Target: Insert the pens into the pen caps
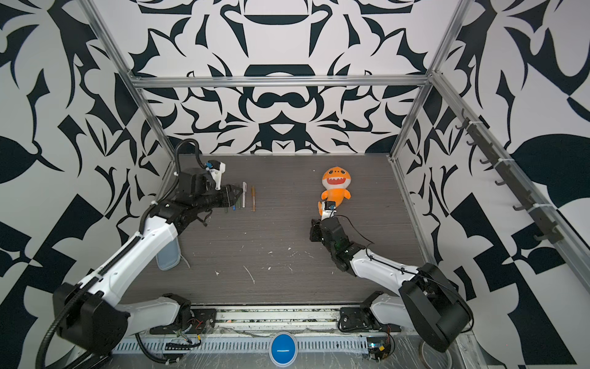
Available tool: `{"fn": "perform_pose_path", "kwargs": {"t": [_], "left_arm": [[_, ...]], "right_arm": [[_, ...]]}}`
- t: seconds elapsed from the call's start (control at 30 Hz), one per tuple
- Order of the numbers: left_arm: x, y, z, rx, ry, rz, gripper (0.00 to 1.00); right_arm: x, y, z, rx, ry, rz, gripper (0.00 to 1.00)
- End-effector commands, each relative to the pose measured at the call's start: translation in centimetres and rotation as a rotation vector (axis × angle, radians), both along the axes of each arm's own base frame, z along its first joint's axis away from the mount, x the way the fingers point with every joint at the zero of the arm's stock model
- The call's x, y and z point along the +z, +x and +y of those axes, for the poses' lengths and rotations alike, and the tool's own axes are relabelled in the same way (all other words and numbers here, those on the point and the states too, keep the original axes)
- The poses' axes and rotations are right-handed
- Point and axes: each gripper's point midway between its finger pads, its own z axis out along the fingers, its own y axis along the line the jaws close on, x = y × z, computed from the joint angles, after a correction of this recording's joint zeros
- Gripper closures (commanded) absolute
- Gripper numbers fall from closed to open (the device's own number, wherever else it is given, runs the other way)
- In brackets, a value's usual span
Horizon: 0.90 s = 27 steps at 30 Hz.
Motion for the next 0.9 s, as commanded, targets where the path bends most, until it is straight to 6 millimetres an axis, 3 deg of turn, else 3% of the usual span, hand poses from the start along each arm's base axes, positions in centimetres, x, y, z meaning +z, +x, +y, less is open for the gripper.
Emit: {"fn": "perform_pose_path", "kwargs": {"t": [0.0,0.13,0.27,0.47,0.5,0.53,0.57,0.63,0.7,0.77,0.87], "left_arm": [[2.0,-0.5,-0.2,-0.020,-0.004,-0.127,0.01],[2.4,-2.1,0.2,-0.025,0.004,-0.168,0.01],[3.3,-3.5,0.6,-0.031,-0.008,-0.212,0.01],[4.7,-4.9,1.9,0.015,-0.043,-0.261,0.01],[4.6,-5.1,2.2,0.024,-0.042,-0.270,0.01],[4.5,-5.2,2.6,0.043,-0.043,-0.280,0.01],[4.2,-5.5,2.8,0.049,-0.045,-0.296,0.01],[3.8,-5.7,3.5,0.079,-0.052,-0.333,0.01],[2.9,-5.4,4.6,0.168,-0.104,-0.335,0.01],[2.5,-4.8,5.2,0.193,-0.087,-0.458,0.01],[0.6,-4.0,6.6,0.262,-0.024,-0.605,0.01]], "right_arm": [[3.6,0.1,0.3,0.029,0.035,-0.128,0.66],[4.2,-0.4,-0.4,0.018,0.041,-0.183,0.57],[4.7,-0.4,-1.5,-0.027,0.014,-0.200,0.54],[9.6,-0.4,-1.2,-0.007,0.012,-0.239,0.50],[10.2,-0.5,-1.0,0.015,0.003,-0.236,0.44],[11.1,-0.6,-0.6,0.029,0.019,-0.225,0.21],[11.6,-0.8,-0.2,0.051,0.024,-0.223,0.19],[12.4,-0.7,-0.4,0.040,0.025,-0.212,0.01],[12.4,-0.4,-0.9,0.012,-0.022,-0.193,0.00],[12.0,-0.2,-1.4,-0.003,-0.080,-0.155,0.00],[11.6,-0.2,-0.7,0.058,-0.127,-0.157,0.00]]}}
